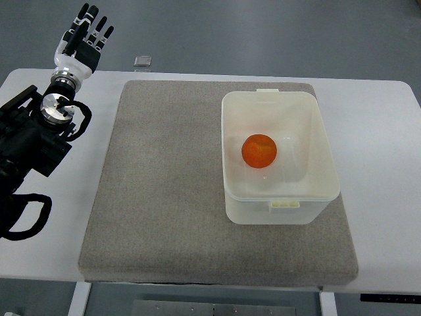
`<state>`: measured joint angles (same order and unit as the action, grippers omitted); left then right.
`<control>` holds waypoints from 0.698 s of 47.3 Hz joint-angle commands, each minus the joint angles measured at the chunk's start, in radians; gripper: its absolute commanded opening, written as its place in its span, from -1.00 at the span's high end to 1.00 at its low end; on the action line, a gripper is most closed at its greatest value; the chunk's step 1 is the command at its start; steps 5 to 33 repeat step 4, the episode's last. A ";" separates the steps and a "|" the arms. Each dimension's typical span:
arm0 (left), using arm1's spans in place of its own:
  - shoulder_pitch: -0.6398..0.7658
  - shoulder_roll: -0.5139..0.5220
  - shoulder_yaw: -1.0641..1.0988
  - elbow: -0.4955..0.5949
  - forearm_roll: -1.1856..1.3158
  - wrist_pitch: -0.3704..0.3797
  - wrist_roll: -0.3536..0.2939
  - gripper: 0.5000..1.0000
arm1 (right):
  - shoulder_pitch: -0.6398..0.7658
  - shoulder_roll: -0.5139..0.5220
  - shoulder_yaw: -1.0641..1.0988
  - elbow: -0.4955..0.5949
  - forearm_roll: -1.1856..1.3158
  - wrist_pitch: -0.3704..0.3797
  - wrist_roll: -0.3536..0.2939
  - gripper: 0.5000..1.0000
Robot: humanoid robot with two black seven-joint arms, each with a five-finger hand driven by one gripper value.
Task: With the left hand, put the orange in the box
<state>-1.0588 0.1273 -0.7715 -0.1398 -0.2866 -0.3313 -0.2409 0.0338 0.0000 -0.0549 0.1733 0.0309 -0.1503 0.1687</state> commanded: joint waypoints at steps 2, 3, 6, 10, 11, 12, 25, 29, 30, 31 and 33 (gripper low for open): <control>0.003 0.000 0.000 0.000 0.000 0.009 0.000 -0.22 | 0.000 0.000 0.000 0.000 0.000 0.000 0.000 -0.70; 0.003 0.000 0.000 0.000 0.000 0.014 0.000 -0.22 | 0.000 0.000 0.000 0.000 0.000 0.000 0.000 -0.70; 0.003 0.000 0.000 -0.001 0.000 0.018 0.000 -0.22 | 0.000 0.000 0.000 0.000 0.001 0.000 0.000 -0.70; 0.003 0.000 0.000 -0.001 0.000 0.018 0.000 -0.22 | 0.000 0.000 0.000 0.000 0.001 0.000 0.000 -0.70; 0.003 0.000 0.000 -0.001 0.000 0.018 0.000 -0.22 | 0.000 0.000 0.000 0.000 0.001 0.000 0.000 -0.70; 0.003 0.000 0.000 -0.001 0.000 0.018 0.000 -0.22 | 0.000 0.000 0.000 0.000 0.001 0.000 0.000 -0.70; 0.003 0.000 0.000 -0.001 0.000 0.018 0.000 -0.22 | 0.000 0.000 0.000 0.000 0.001 0.000 0.000 -0.70; 0.003 0.000 0.000 -0.001 0.000 0.018 0.000 -0.22 | 0.000 0.000 0.000 0.000 0.001 0.000 0.000 -0.70; 0.003 0.000 0.000 -0.001 0.000 0.018 0.000 -0.22 | 0.000 0.000 0.000 0.000 0.001 0.000 0.000 -0.70; 0.003 0.000 0.000 -0.001 0.000 0.018 0.000 -0.22 | 0.000 0.000 0.000 0.000 0.001 0.000 0.000 -0.70; 0.003 0.000 0.000 -0.001 0.000 0.018 0.000 -0.22 | 0.000 0.000 0.000 0.000 0.001 0.000 0.000 -0.70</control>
